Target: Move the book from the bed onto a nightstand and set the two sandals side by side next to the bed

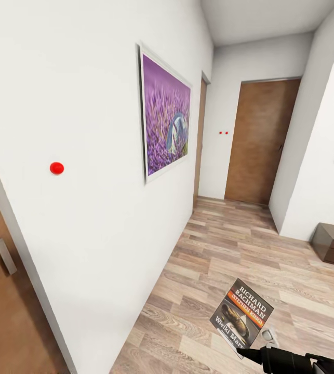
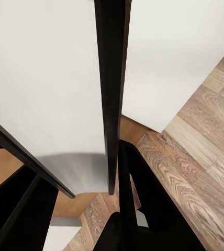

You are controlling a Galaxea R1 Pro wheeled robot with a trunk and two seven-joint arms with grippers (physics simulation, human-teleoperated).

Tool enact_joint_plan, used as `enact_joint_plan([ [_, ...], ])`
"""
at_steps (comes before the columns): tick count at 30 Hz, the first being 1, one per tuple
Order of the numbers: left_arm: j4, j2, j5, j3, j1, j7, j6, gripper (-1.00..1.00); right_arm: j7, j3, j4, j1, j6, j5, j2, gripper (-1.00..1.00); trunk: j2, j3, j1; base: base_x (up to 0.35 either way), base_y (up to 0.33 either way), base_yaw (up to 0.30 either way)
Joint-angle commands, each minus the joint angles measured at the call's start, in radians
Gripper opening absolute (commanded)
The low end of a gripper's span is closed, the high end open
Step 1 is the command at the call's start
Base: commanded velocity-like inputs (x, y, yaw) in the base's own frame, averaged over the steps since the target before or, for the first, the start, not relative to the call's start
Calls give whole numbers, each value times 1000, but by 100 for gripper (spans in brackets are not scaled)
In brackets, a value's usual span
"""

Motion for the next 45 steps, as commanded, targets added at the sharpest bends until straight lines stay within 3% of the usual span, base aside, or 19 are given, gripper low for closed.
enact_joint_plan([
  [1,1,0,-10,9,0,-2,-4,100,1,6,0,0,10,-11,-1,-100,-1,-1,0,0,0,0],
  [45,1,0,-10,9,0,-2,-3,100,2,6,0,0,9,-11,-1,-100,-1,-60,0,0,0,0],
])
